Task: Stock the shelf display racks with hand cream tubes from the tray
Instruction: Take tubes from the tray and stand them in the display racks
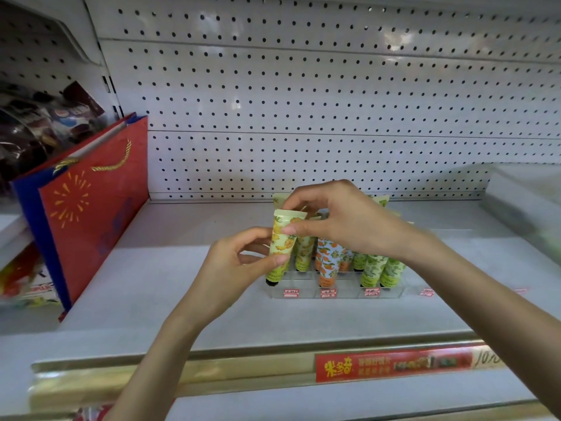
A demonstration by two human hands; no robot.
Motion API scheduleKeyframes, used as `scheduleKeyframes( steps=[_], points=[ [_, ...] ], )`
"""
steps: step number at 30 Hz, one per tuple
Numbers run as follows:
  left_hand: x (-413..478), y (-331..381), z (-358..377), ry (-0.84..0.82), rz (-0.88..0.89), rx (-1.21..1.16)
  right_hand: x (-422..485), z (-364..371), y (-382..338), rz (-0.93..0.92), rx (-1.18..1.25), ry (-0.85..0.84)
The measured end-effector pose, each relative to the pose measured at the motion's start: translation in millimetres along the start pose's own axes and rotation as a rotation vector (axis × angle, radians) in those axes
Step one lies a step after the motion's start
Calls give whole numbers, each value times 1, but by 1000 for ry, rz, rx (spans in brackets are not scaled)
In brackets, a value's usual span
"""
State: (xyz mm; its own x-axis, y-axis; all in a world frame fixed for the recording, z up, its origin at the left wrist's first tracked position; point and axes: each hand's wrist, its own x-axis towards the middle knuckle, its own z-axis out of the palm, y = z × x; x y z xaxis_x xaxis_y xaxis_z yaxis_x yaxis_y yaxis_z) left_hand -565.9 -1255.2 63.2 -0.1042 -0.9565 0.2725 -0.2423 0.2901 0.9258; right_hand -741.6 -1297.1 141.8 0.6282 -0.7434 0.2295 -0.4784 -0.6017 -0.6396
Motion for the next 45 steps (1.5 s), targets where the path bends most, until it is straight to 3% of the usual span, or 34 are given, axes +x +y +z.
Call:
scheduleKeyframes(
  steps=[4, 11, 16, 26, 40, 45],
  points=[
    [-5, 1, -2, 19, 20, 158, 1, 1, 0, 1, -6, -14],
    [-21, -18, -18, 4, 78, 941, 5, 5, 10, 25, -153, 15],
    [-31, -32, -17, -84, 69, 1183, 5, 13, 16, 42, -218, -2],
    [-35, -39, -11, -151, -65, 1153, 7, 27, 26, 49, -289, -30],
    [-31, -33, -11, -131, -62, 1087, 9, 29, 27, 54, -304, -59],
    [-28, -22, -19, -107, -33, 1081, 9, 17, 21, 63, -261, 23]
  ],
)
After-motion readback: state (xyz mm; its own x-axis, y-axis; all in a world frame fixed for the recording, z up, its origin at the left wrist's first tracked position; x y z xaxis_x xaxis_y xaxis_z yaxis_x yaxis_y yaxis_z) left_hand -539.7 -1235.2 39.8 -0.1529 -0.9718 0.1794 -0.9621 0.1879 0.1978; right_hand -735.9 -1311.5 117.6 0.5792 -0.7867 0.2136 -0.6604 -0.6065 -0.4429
